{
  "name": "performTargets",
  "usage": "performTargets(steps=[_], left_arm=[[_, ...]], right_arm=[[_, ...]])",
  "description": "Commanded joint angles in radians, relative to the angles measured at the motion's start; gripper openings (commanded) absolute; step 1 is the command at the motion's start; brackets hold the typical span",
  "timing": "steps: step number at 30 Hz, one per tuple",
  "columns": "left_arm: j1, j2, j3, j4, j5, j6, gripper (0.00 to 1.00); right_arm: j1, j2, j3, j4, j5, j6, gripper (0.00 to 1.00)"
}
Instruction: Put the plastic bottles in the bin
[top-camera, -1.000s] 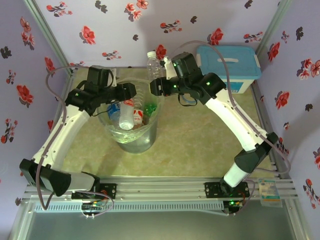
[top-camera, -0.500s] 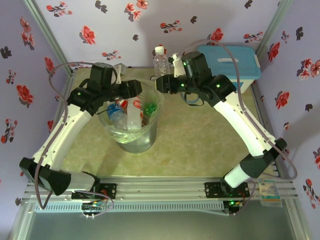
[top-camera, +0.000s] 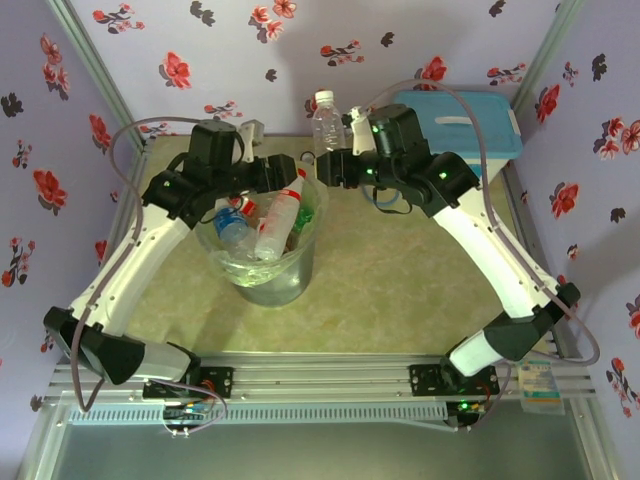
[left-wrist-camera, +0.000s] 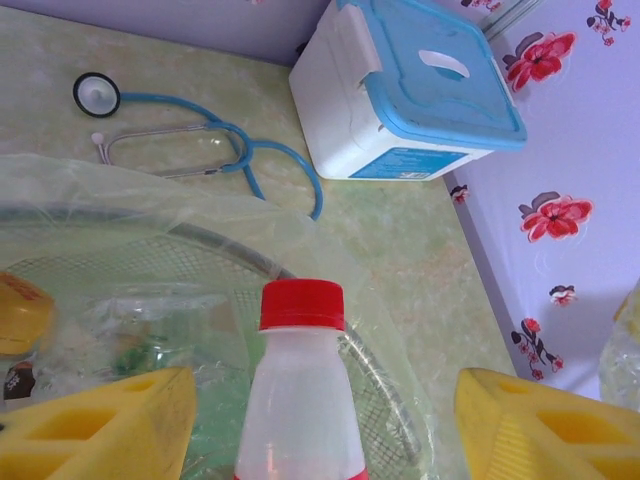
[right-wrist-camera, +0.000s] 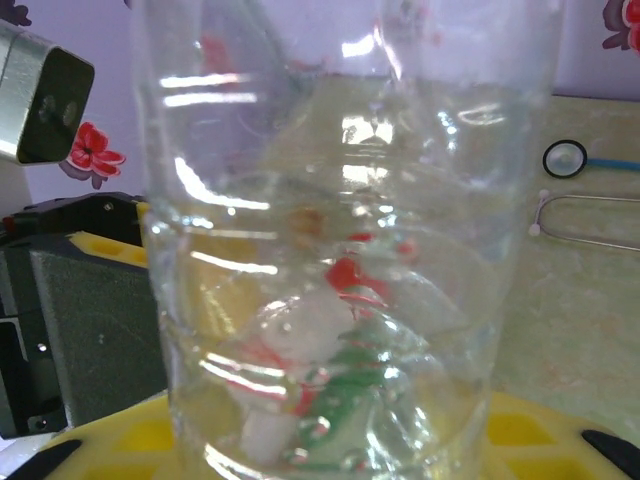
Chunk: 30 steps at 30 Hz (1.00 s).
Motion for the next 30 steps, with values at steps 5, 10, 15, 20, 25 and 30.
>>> performTargets(steps=[5,10,15,20,25,30], left_arm=[[0.102,-0.126,0.045,-0.086,-0.068,0.054,0.72],[0.212,-0.223,-0.001,-0.123,-0.067,0.053,0.73],[0.257,-0.253,-0.009,-0.144,-0.034,0.041,0.7],[0.266,-0.247,-0.023,-0.116,-0.022,0.031,0.69],[0.272,-0.227,-0.057,-0.089,-0.01,0.03,0.69],[0.272,-0.205,-0.092,-0.049,0.008,0.019,0.68]], right_arm=[[0.082,0.072,0.111,-0.052,0.018,-0.017,0.41],[0.178,0.188,0.216,-0.073,-0.01,-0.001,0.41],[0.25,0.285,0.272,-0.06,-0.042,0.039,0.42],[0.284,0.359,0.34,-0.1,-0.03,0.041,0.46],[0.289,0.348,0.325,-0.115,0.005,0.017,0.62],[0.288,0.306,0.31,-0.082,0.025,-0.017,0.71]])
